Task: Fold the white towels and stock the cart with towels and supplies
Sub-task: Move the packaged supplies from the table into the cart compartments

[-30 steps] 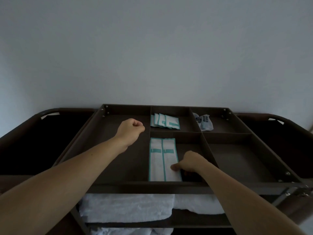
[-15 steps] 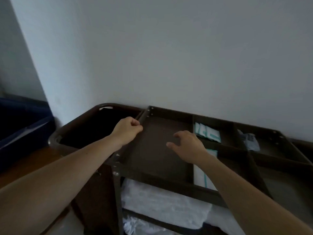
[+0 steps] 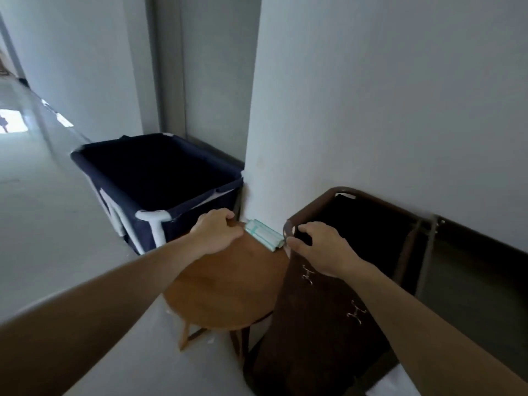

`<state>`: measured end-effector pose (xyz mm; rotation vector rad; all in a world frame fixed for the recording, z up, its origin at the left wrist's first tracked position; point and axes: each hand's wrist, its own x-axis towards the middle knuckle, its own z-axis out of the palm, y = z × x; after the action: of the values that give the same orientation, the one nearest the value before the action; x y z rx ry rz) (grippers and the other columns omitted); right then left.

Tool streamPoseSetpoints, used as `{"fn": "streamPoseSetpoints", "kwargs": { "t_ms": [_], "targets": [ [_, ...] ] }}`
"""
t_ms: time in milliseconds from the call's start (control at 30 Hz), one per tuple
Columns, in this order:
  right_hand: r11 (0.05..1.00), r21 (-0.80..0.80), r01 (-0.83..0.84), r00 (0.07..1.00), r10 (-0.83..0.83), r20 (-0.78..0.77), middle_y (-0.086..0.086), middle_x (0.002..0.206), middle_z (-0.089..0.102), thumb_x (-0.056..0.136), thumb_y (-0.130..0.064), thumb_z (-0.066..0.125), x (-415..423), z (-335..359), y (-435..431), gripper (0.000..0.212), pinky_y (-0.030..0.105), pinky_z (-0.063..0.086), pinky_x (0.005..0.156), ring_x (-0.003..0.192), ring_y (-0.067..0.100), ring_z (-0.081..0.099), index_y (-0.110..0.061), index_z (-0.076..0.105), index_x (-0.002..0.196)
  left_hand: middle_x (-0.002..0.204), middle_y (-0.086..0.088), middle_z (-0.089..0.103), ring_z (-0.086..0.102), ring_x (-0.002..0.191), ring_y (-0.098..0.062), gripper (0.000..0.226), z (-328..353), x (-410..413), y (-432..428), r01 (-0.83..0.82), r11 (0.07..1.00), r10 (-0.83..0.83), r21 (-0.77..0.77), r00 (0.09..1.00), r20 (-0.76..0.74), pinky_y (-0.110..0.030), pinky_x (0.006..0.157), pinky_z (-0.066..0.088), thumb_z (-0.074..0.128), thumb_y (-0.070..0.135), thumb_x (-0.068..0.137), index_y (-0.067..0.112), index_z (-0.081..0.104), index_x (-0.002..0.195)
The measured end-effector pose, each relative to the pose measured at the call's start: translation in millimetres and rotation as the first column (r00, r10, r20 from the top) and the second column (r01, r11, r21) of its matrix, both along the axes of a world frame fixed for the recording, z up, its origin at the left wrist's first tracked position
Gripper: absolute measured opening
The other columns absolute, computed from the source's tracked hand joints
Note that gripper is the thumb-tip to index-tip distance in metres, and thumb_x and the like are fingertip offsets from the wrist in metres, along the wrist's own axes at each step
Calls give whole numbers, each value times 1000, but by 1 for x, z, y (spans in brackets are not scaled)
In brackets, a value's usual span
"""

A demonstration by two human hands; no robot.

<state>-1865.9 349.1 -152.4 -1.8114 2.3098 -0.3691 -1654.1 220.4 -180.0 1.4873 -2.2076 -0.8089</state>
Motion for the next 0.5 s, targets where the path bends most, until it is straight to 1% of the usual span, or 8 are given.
{"fn": "streamPoseSetpoints", "kwargs": {
  "t_ms": [33, 67, 167, 233, 333, 400, 433, 500],
  "targets": [
    [1000, 10, -18, 1000, 18, -7, 2, 141, 52, 99, -55, 46, 9, 0, -16, 51, 39, 43, 102, 126, 21, 49, -19, 54, 135, 146, -3, 47, 50, 126, -25, 61, -5, 12, -10, -9, 1000, 9, 22, 1000, 23, -39, 101, 47, 61, 43, 89, 23, 45, 145],
    [999, 21, -34, 999, 34, -13, 2, 139, 53, 99, -55, 45, 15, 0, -33, 50, 39, 44, 101, 123, 21, 50, -20, 55, 132, 147, -2, 45, 50, 127, -24, 62, -11, 22, -21, -16, 999, 14, 41, 999, 41, -39, 100, 47, 61, 43, 89, 24, 44, 146],
    [997, 47, -62, 998, 64, -29, 2, 146, 48, 99, -57, 43, 22, -3, -83, 55, 46, 39, 108, 129, 23, 46, -22, 50, 141, 147, -1, 43, 51, 123, -21, 62, -26, 39, -54, -34, 995, 29, 92, 998, 55, -38, 97, 50, 59, 44, 90, 25, 42, 147],
    [994, 84, -72, 995, 77, -60, 2, 149, 46, 99, -57, 42, 16, -5, -117, 56, 44, 38, 110, 133, 24, 45, -22, 50, 142, 146, 0, 43, 53, 119, -19, 61, -34, 40, -76, -39, 991, 33, 126, 998, 49, -37, 95, 51, 59, 43, 90, 25, 42, 147],
    [984, 156, -89, 991, 103, -81, 2, 153, 42, 99, -58, 43, 2, -13, -174, 57, 45, 35, 113, 137, 24, 42, -23, 47, 144, 143, 1, 44, 57, 107, -13, 60, -43, 36, -112, -38, 985, 30, 168, 998, 48, -33, 90, 52, 58, 41, 91, 25, 42, 146],
    [976, 188, -111, 988, 129, -85, 1, 153, 42, 99, -57, 43, -9, -19, -214, 58, 43, 35, 114, 136, 24, 43, -22, 45, 145, 142, 1, 45, 56, 100, -9, 60, -46, 32, -139, -42, 982, 33, 184, 998, 53, -30, 88, 52, 59, 40, 91, 24, 42, 146],
    [969, 211, -124, 987, 143, -73, 2, 153, 43, 99, -57, 44, -14, -21, -233, 58, 42, 35, 113, 136, 24, 43, -21, 45, 145, 143, 1, 45, 55, 98, -8, 60, -47, 29, -155, -45, 981, 34, 191, 997, 63, -29, 88, 50, 59, 40, 91, 24, 42, 147],
    [944, 292, -151, 983, 173, -53, 2, 152, 44, 99, -56, 45, -22, -26, -264, 59, 40, 35, 113, 136, 23, 44, -19, 44, 145, 143, 0, 46, 52, 103, -10, 61, -46, 23, -184, -55, 978, 37, 203, 995, 94, -28, 90, 46, 59, 39, 91, 23, 42, 147]
  ]
}}
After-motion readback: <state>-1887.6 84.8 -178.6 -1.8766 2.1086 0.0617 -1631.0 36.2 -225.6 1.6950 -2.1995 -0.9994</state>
